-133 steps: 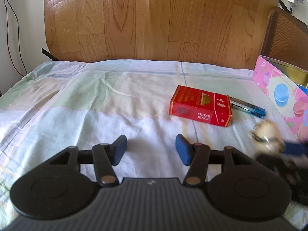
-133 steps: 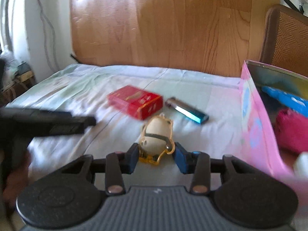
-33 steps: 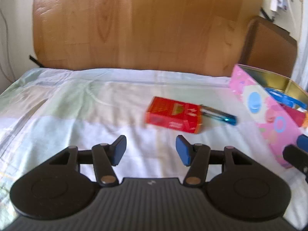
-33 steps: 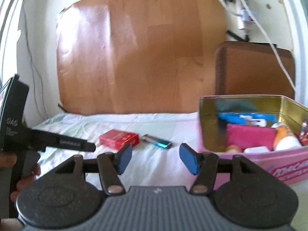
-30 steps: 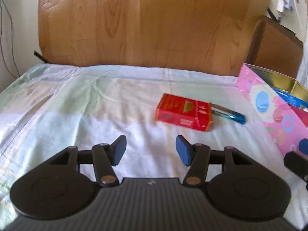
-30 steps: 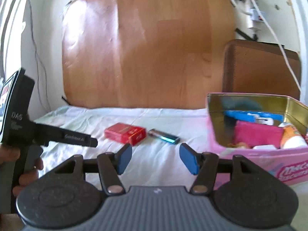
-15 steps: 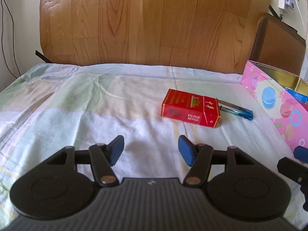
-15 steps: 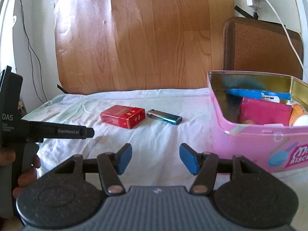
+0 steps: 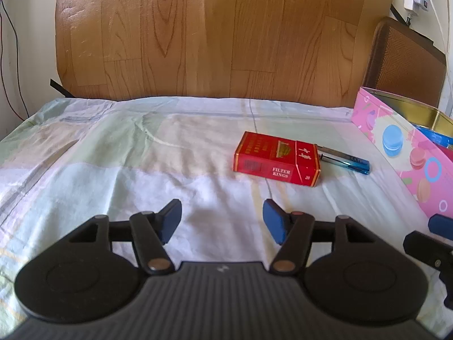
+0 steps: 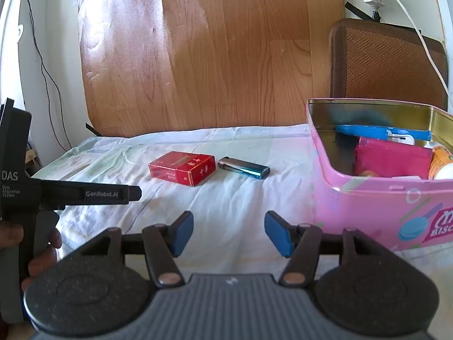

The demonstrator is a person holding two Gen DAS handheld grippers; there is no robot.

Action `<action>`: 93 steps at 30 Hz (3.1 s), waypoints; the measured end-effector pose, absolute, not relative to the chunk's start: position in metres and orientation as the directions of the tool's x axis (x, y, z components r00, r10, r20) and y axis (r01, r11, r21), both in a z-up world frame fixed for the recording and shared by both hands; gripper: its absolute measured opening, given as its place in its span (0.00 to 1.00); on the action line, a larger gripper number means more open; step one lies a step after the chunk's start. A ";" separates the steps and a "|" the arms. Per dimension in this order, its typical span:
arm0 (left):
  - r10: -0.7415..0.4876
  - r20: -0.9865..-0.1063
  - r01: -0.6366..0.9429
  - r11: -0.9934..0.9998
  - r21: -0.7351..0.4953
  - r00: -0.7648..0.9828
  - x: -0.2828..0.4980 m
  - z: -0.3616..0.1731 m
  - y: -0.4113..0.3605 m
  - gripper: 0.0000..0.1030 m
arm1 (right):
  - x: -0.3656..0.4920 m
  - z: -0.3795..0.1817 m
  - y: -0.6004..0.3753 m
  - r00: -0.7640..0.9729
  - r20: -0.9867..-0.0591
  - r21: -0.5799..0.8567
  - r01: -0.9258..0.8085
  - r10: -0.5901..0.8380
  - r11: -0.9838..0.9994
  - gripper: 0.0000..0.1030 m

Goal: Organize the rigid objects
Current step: 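Move both tools back above the red cigarette box and blue lighter, then lower the right gripper onto the blue lighter and close it, then carry the blue lighter into the pink tin and open the right gripper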

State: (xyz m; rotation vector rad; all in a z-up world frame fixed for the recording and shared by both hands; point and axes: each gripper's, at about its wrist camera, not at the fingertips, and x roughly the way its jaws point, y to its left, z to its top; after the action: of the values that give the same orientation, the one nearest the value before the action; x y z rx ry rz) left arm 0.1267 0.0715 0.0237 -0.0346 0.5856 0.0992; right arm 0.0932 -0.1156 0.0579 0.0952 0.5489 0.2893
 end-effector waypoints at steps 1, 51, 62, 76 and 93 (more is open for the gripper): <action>0.084 -0.553 -0.103 0.995 -0.004 0.829 0.127 0.024 0.071 0.65 | 0.093 0.058 -0.115 0.813 -0.501 0.165 -0.246 0.296 0.955 0.56; 0.034 -0.581 -0.109 0.989 -0.095 0.813 0.132 0.021 0.083 0.69 | 0.278 0.081 -0.052 0.438 -0.890 -0.231 -0.675 0.129 0.701 0.29; 0.016 -0.582 -0.101 0.988 -0.114 0.813 0.130 0.021 0.084 0.72 | 0.199 0.089 -0.062 0.386 -0.881 -0.099 -0.717 0.275 0.690 0.16; 0.002 -0.581 -0.093 0.988 -0.127 0.814 0.128 0.022 0.084 0.73 | 0.121 0.062 -0.132 0.330 -0.632 0.556 -0.438 0.701 0.707 0.14; -0.044 -0.594 -0.070 0.983 -0.168 0.803 0.123 0.026 0.083 0.75 | 0.115 0.037 -0.152 0.391 -0.508 0.711 -0.312 0.767 0.630 0.14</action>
State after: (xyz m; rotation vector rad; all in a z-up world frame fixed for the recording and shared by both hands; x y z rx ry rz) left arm 0.1235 0.0827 0.0264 -0.1856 0.6395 0.0140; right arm 0.1152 -0.1524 0.0375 0.5647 0.9343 0.7334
